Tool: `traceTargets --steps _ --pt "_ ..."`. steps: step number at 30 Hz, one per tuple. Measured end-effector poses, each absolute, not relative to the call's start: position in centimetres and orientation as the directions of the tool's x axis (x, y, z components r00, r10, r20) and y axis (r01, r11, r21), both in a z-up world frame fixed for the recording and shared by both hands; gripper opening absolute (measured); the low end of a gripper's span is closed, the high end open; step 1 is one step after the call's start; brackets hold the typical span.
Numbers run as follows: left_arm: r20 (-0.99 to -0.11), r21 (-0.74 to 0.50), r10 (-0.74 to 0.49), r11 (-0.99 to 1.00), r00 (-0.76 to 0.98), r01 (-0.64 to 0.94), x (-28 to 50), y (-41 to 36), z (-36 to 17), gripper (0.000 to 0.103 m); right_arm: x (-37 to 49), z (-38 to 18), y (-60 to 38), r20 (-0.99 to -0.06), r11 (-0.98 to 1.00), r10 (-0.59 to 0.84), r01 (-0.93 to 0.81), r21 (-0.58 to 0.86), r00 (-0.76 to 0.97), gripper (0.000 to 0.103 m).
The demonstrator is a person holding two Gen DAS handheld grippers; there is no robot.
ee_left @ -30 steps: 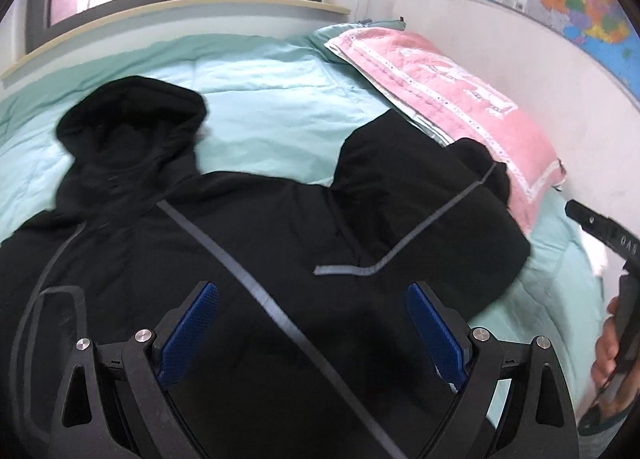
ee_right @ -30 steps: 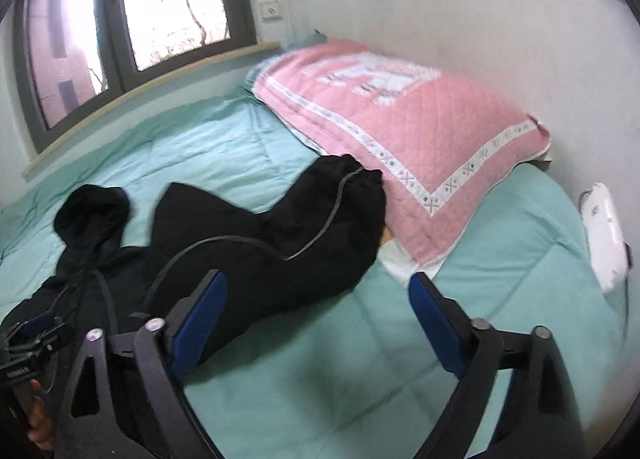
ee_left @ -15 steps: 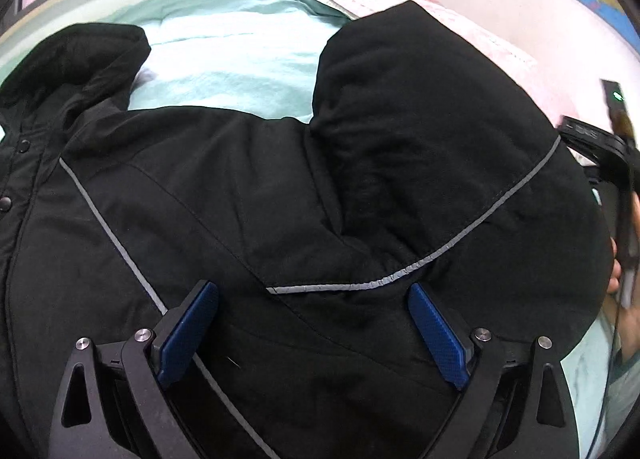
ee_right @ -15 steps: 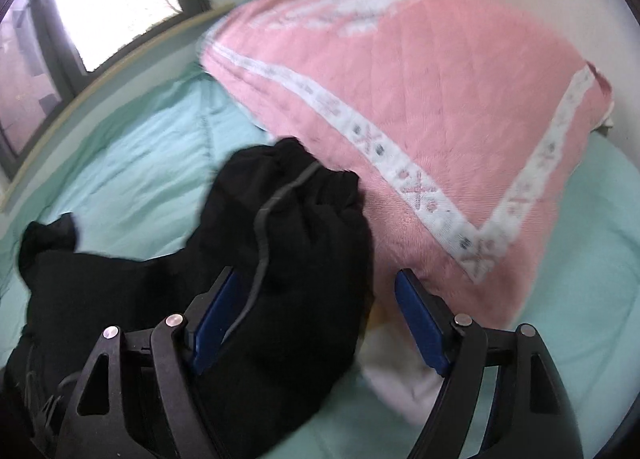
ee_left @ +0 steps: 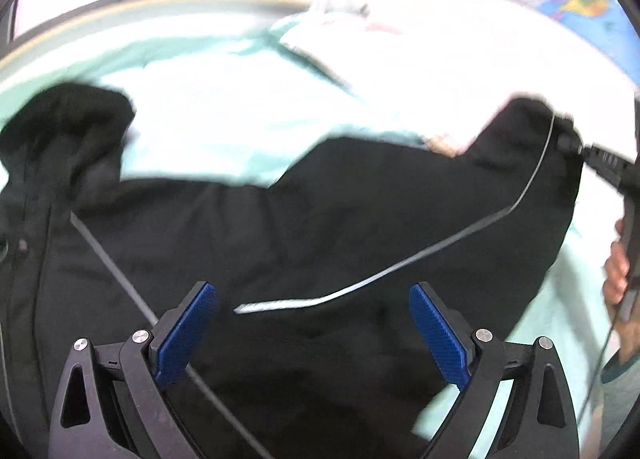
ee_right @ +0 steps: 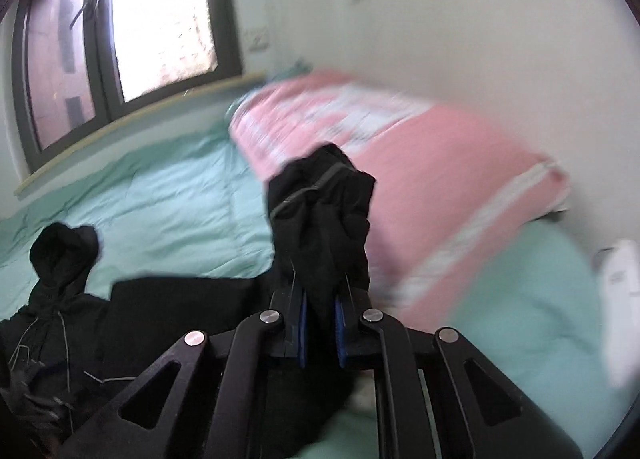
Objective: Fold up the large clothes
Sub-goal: 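Grasp the black jacket sleeve cuff with the right gripper, then carry the sleeve across the jacket body toward the left tool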
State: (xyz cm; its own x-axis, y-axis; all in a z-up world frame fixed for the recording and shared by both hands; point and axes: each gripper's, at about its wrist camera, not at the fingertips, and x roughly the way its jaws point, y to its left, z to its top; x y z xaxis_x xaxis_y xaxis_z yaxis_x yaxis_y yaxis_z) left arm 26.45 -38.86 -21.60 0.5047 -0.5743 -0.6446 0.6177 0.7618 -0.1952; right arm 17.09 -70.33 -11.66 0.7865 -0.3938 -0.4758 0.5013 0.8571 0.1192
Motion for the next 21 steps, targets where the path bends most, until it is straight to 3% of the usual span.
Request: traceTargets --steps 4,8,12,16,21 --pt "-0.678 -0.202 -0.595 0.715 0.432 0.669 26.2 -41.8 -22.1 0.098 13.5 -12.1 -72.4 -0.498 0.812 -0.433 0.565 0.146 0.751 0.014" --pt "-0.827 -0.172 -0.458 0.758 0.325 0.629 28.1 -44.4 -28.8 0.097 14.3 -16.3 -74.8 -0.599 0.786 -0.377 0.586 0.198 0.707 0.014" --pt "-0.812 -0.158 -0.472 0.743 0.342 0.650 27.2 -44.3 -27.9 0.098 15.5 -20.0 -76.6 -0.671 0.765 -0.320 0.601 0.234 0.669 0.014" --pt "-0.790 -0.200 -0.513 0.733 0.336 0.651 27.3 -42.9 -27.2 0.097 16.3 -20.6 -77.4 -0.671 0.767 -0.257 0.569 0.297 0.696 0.024" --pt "-0.750 -0.179 -0.523 0.751 0.406 0.636 27.2 -39.3 -24.0 0.097 15.2 -17.5 -75.6 -0.608 0.795 -0.270 0.529 0.297 0.746 0.015"
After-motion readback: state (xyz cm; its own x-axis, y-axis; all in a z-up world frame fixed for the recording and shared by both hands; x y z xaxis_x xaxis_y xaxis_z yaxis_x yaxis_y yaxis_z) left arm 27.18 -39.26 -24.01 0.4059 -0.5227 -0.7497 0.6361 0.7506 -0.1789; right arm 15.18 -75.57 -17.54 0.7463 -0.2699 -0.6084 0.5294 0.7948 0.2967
